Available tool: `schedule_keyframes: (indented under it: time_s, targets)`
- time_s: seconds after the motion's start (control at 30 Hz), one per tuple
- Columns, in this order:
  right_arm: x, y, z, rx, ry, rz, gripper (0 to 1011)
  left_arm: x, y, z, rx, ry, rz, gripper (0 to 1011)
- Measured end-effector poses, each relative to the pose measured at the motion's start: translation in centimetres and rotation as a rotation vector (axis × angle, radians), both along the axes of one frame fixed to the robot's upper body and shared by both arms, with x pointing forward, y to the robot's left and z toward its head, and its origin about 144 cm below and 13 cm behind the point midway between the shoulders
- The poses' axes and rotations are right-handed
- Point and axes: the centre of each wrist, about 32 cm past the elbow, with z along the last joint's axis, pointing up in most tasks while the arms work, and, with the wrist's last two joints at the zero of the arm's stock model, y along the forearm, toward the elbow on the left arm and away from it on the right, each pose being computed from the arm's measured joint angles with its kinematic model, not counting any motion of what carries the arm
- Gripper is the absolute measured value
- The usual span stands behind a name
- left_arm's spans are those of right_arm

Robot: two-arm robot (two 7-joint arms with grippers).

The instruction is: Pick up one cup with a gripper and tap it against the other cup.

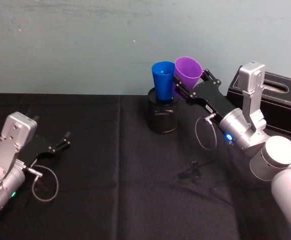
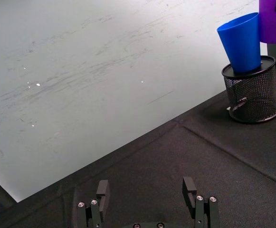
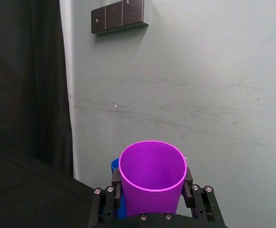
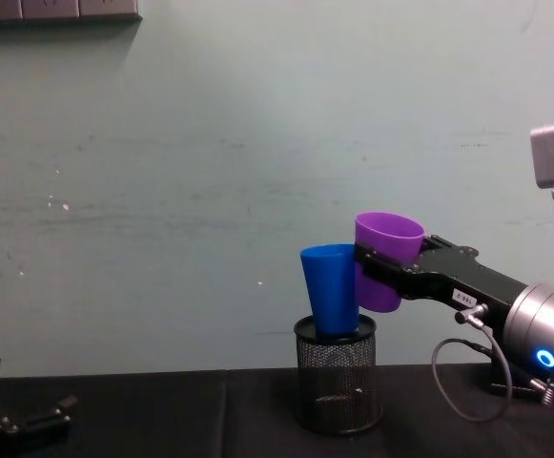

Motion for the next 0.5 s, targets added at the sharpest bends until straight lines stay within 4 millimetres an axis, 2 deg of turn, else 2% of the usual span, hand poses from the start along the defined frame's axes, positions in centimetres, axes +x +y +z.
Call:
schedule_keyframes:
  time_s: [0.5]
  targets:
    - [-0.34, -0.04, 0.15, -0.001, -0.002, 0.001, 726, 0.0, 0.0, 0.0, 0.0, 0.0, 0.0, 1011]
